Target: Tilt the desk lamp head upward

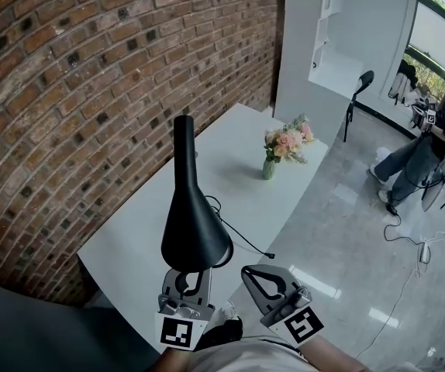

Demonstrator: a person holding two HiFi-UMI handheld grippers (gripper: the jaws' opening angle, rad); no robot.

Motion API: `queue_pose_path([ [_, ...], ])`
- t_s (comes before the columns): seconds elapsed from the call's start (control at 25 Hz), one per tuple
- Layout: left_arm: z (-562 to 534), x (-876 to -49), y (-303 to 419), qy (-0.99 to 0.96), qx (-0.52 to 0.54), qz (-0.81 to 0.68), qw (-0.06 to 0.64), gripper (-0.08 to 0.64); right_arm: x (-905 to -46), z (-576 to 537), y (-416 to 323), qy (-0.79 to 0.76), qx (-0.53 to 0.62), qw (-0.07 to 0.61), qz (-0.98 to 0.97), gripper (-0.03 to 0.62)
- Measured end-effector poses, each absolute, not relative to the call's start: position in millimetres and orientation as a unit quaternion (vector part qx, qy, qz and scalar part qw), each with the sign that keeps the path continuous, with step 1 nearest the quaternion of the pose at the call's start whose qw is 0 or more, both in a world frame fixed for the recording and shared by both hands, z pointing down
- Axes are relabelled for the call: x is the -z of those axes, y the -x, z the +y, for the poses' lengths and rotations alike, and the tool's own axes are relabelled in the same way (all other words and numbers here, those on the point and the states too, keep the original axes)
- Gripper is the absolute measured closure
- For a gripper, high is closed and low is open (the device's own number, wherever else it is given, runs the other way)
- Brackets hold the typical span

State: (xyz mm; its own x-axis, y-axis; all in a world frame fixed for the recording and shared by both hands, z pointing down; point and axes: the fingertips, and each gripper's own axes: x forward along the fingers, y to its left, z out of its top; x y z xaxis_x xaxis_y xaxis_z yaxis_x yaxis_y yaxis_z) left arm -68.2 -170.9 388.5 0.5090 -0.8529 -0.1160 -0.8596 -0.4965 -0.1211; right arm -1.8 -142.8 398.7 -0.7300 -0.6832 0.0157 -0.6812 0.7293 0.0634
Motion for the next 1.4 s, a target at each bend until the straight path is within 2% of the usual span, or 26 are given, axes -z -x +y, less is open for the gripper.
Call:
queue_pose_path([
  [1.4,-165.7,-367.9,69.6,0.862,-0.02,0.496,0.106,0.552,-390.2,-142.3,0.3,-0.372,0.034,0.006,-0.928,0.574],
])
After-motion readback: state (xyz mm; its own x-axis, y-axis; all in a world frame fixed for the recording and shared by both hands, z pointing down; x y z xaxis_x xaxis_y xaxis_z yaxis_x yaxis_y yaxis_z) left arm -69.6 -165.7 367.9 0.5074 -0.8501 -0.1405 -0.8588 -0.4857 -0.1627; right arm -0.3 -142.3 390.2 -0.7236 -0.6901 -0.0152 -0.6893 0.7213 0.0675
